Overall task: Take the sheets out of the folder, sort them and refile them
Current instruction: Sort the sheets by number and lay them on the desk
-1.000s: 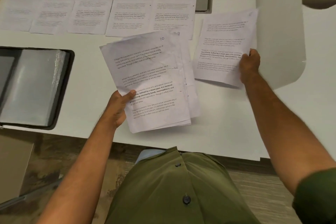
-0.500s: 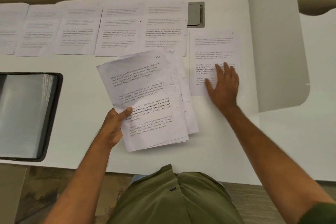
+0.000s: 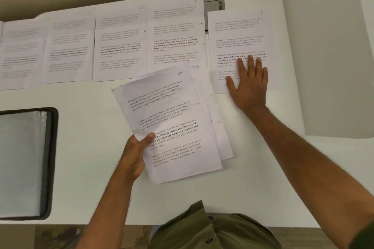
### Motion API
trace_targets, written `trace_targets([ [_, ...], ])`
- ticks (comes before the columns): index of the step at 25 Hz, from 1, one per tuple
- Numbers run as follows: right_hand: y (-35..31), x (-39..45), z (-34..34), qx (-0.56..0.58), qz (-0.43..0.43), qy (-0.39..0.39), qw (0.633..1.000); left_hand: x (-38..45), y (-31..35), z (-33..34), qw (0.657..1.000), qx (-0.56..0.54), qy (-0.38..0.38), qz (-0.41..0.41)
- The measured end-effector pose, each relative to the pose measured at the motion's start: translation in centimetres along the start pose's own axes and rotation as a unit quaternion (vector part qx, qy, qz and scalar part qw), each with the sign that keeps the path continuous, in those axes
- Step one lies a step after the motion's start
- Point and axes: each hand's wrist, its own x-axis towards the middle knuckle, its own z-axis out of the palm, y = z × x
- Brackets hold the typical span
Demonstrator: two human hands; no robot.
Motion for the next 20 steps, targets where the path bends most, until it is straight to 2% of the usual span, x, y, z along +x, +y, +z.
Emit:
trace_targets([
  [9,-1.8,7.1,1.5,0.008,-0.002,0.012,1.000,3.0,1.0,0.1,1.000,0.001,0.004,-0.010],
  [14,-1.9,8.2,1.4,0.022,-0.005,0.032,0.999,3.5,1.4,-0.2,1.000,-0.003,0.004,-0.011],
  [18,-2.4,6.1,-0.1,0.122,-0.006,0.081,0.989,2.6,1.5,-0.5,1.000,-0.012,0.003,0.000],
  [20,-3.0,2.8,-1.3,0.215,-0.003,0.081,0.973,1.6,1.4,-0.6,1.000,-0.019,0.001,0.011],
])
